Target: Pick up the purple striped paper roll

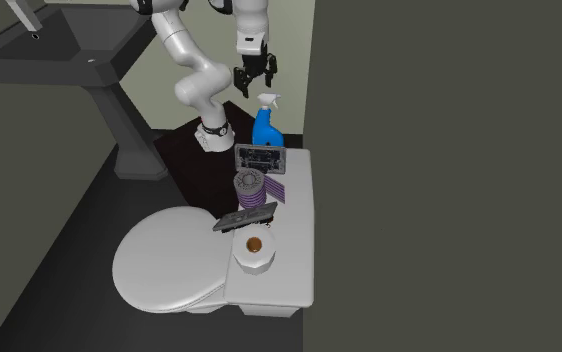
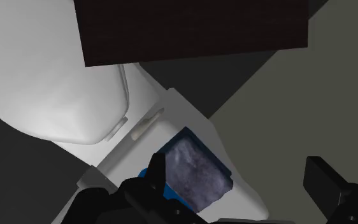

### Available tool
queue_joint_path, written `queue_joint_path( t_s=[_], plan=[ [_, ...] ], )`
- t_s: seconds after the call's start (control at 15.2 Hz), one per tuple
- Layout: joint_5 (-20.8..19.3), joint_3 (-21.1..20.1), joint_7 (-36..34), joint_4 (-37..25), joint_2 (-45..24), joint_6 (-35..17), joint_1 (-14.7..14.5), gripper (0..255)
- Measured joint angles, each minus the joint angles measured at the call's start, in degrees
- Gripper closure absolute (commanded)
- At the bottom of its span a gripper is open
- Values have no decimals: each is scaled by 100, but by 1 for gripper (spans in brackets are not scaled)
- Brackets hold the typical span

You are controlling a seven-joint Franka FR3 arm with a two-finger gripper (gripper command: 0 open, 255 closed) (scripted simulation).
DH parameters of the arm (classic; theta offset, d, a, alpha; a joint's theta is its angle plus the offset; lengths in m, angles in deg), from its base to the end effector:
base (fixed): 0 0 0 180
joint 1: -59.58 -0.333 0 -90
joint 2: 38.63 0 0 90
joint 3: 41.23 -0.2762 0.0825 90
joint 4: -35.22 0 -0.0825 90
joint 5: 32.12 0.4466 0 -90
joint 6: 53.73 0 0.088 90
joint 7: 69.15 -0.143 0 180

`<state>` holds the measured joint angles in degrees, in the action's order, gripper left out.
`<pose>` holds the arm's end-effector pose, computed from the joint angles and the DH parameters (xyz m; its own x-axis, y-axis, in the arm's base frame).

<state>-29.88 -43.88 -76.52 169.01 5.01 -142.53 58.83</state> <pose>0.3996 0.0305 0.5257 0.9963 -0.0819 -0.0248 -0.0821 -0.9966 -0.0040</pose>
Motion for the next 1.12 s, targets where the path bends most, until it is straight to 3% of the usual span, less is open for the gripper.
queue_joint_path(
  t_s=[0.46,1.12],
  plan=[
    [-358,485,945,-156,-687,-511,10,0],
    [-668,1356,2877,-1393,-2482,-1606,-10,0]
  ],
)
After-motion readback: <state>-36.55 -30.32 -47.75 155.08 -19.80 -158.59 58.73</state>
